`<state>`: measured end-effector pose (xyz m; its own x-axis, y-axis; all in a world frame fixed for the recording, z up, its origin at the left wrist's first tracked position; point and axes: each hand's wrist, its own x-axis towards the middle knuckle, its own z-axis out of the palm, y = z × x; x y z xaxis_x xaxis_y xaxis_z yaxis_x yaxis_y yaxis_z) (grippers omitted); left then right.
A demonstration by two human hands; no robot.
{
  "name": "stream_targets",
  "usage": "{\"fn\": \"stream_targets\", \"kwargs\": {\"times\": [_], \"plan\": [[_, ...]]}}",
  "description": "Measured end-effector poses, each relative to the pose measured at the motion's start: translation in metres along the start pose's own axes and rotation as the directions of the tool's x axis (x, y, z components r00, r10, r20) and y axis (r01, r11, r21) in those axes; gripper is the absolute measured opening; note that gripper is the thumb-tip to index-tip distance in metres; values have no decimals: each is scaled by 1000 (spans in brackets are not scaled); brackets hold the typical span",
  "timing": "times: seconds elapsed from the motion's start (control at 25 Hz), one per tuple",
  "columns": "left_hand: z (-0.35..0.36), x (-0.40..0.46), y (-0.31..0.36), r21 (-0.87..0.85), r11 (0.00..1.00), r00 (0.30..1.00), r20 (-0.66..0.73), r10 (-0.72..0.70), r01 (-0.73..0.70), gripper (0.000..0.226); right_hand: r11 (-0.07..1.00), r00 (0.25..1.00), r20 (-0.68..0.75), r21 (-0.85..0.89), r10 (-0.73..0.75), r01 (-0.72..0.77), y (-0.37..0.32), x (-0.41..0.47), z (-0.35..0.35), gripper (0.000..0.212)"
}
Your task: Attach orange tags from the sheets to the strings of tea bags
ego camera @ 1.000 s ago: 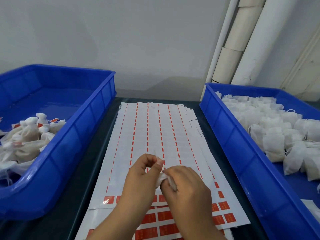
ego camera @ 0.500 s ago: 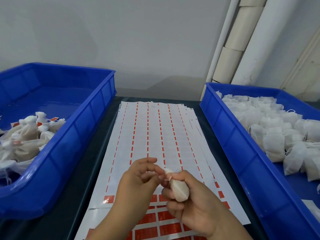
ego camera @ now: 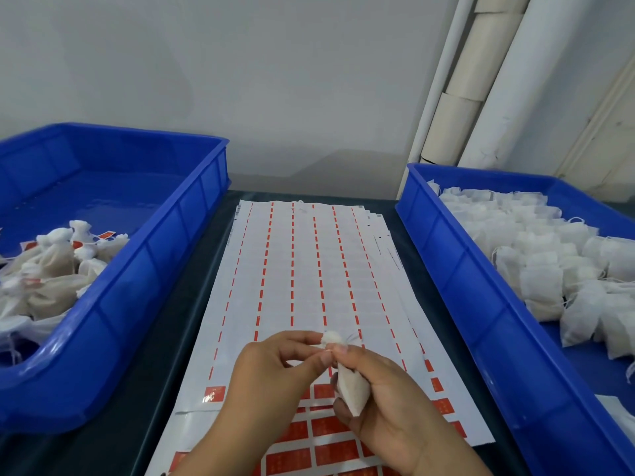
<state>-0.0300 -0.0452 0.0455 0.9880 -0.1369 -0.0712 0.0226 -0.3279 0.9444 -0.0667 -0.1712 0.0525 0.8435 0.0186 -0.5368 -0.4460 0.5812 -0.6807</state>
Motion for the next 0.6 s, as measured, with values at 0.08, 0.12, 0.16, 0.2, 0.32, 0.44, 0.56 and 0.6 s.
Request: {"fn": "stream_targets", "kwargs": {"times": [0.08,0.12,0.16,0.2,0.32,0.44,0.56,0.6], "plan": [[-2,0,0,-95,993,997,19,-75,76,23,999,1000,6,-32,-8,9,0,0,1,11],[-4,0,2,-144,981,989,81,-123,134,24,999,1000,5,-47,-17,17,0,1,1,10],[-3,3,5,-167,966,971,162,-173,200,27,998,1000,-5,-63,-22,21,0,2,1,11],[-2,7,5,-146,953,945,238,-226,265,30,997,999,-18,-73,-27,25,0,3,0,9],[-5,7,4,-108,906,852,401,-338,410,27,994,998,-49,-109,-37,31,-1,6,-2,8],[-15,8,-2,-353,826,848,467,-251,439,42,990,998,-40,-136,-40,34,-2,8,-6,10],[-25,9,0,-534,663,810,553,-195,524,29,994,999,33,-103,-29,33,-4,7,-8,19],[-26,9,2,-614,576,818,543,-187,540,22,995,998,57,-89,-29,34,-3,7,-8,25]]}}
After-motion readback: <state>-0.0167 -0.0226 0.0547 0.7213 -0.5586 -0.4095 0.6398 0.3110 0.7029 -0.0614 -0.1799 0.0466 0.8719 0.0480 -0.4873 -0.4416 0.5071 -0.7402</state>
